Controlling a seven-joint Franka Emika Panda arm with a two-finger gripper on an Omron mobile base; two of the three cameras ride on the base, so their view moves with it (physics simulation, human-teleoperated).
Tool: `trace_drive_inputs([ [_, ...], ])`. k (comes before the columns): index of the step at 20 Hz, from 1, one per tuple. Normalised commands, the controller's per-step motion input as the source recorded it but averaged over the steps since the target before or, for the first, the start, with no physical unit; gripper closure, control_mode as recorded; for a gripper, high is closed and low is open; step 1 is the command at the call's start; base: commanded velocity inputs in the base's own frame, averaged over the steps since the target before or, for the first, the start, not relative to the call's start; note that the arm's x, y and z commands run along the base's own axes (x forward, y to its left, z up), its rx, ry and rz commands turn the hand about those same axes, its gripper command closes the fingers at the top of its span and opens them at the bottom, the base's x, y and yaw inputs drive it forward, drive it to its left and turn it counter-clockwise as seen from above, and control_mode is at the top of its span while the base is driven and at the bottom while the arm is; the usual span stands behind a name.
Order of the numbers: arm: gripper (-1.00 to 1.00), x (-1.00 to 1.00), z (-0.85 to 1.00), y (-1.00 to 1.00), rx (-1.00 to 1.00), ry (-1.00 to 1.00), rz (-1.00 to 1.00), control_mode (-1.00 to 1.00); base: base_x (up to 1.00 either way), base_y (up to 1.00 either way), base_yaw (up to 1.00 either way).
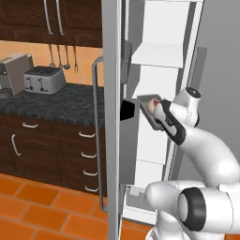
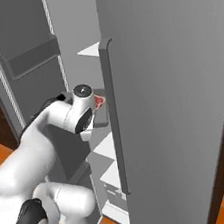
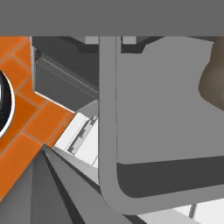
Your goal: Take the meat container that has the steak and place it on the second highest rack of the freezer. Then take the vegetable container that has the carrot and broccoli and place it on the highest rack of the freezer.
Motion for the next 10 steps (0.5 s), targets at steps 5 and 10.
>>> trace_drive_inputs([
  [5, 1.00, 0.45, 0.00, 0.00, 0.00, 0.00, 0.00, -1.00, 0.00, 0.00, 0.00],
  [10, 1.00, 0.50, 0.00, 0.00, 0.00, 0.00, 0.00, -1.00, 0.00, 0.00, 0.00],
])
